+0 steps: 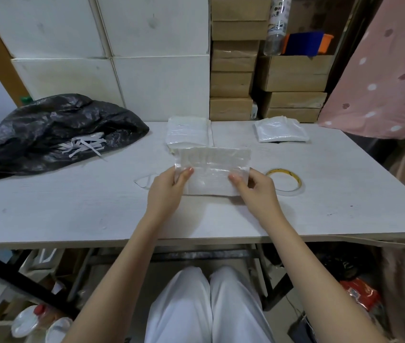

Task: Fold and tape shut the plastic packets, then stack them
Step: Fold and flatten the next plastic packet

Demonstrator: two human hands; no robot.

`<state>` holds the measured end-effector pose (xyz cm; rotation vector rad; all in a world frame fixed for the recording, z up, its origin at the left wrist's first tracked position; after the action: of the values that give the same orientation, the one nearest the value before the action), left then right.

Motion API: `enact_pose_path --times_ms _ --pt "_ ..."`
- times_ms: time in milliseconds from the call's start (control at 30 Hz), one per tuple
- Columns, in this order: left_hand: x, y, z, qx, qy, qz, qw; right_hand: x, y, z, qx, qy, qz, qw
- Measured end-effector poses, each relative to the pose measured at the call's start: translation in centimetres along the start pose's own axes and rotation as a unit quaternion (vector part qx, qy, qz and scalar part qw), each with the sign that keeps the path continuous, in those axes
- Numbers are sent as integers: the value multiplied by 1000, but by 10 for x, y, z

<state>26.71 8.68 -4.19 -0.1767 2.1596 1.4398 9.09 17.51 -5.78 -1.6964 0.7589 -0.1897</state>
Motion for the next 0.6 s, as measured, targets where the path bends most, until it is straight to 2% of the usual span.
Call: enact_pose_path --times_ms 200,500,567,600 --pt "13 -1 -10 -81 45 -60 994 11 -7 -12 8 44 34 998" --pt "26 -2 -11 -119 75 -161 977 22 -2 -12 65 148 69 984" --pt "29 -1 -11 -122 71 -167 976 22 -6 -10 71 170 109 977" --pt "30 -1 -12 -123 68 -170 975 21 -9 -10 61 177 165 968"
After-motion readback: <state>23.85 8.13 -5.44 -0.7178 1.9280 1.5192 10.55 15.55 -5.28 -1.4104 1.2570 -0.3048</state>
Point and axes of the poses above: each hand's wrist, its own z-axis away from the middle knuckle, its own x-axis out of the palm, y = z × x, the point moved 2 cm from there along -z, towards the middle knuckle, and after that the axes turned 2 degrees about x, right-handed, at the moved point
